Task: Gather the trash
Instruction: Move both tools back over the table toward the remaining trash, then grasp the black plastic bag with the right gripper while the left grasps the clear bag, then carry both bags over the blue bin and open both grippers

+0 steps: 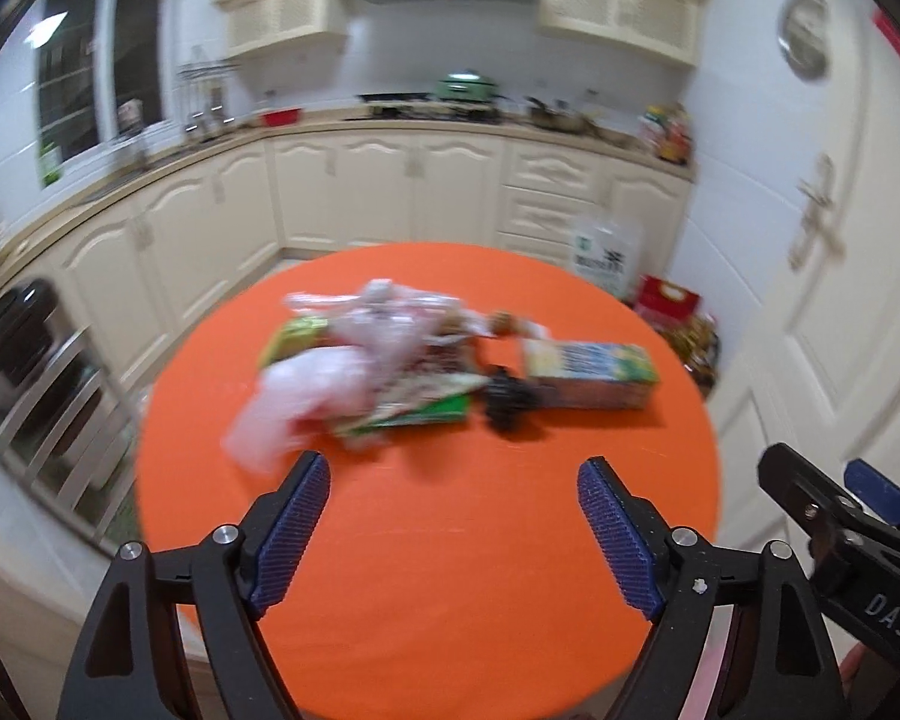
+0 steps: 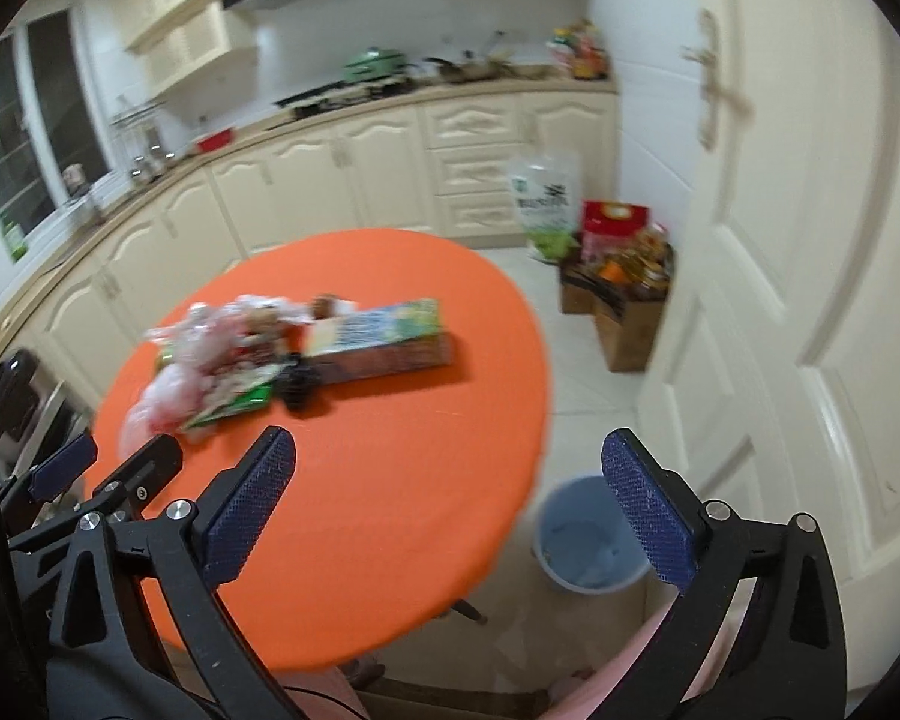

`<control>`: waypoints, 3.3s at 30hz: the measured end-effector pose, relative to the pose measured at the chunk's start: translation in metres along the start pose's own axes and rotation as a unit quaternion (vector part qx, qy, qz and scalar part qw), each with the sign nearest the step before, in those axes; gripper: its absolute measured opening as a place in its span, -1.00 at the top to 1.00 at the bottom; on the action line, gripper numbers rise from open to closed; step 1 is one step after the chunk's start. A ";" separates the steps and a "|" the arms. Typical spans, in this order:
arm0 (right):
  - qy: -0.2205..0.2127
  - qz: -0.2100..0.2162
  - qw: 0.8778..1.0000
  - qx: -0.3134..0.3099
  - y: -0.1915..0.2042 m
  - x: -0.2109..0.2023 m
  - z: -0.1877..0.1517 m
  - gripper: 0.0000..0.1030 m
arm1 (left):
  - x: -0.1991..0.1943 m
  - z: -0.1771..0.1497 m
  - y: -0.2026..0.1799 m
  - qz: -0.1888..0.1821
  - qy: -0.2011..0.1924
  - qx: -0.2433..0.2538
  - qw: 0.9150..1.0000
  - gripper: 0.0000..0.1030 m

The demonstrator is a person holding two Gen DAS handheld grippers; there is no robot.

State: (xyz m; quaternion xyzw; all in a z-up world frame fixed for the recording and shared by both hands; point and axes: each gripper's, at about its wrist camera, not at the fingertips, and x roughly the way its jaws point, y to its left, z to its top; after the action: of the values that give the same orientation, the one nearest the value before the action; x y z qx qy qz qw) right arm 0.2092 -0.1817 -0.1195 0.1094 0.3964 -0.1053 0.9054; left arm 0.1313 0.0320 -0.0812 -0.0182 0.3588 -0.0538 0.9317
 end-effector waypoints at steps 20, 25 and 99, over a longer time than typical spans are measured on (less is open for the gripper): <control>0.124 0.028 0.990 -0.054 0.096 0.136 0.009 -0.45 | 0.071 0.028 0.129 0.053 0.079 -0.120 0.988 -0.58; 0.164 0.022 0.984 -0.060 0.101 0.179 0.012 -0.21 | 0.095 0.039 0.147 0.044 0.083 -0.139 0.986 -0.58; 0.029 0.015 0.999 0.031 -0.034 0.011 -0.019 0.35 | 0.031 -0.033 -0.035 -0.071 -0.016 0.048 0.996 0.21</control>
State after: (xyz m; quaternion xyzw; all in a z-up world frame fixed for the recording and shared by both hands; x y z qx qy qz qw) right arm 0.1933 -0.2097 -0.1442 0.1461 0.4172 -0.1007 0.8913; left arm 0.1295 -0.0058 -0.1238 0.0006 0.3387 -0.1365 0.9310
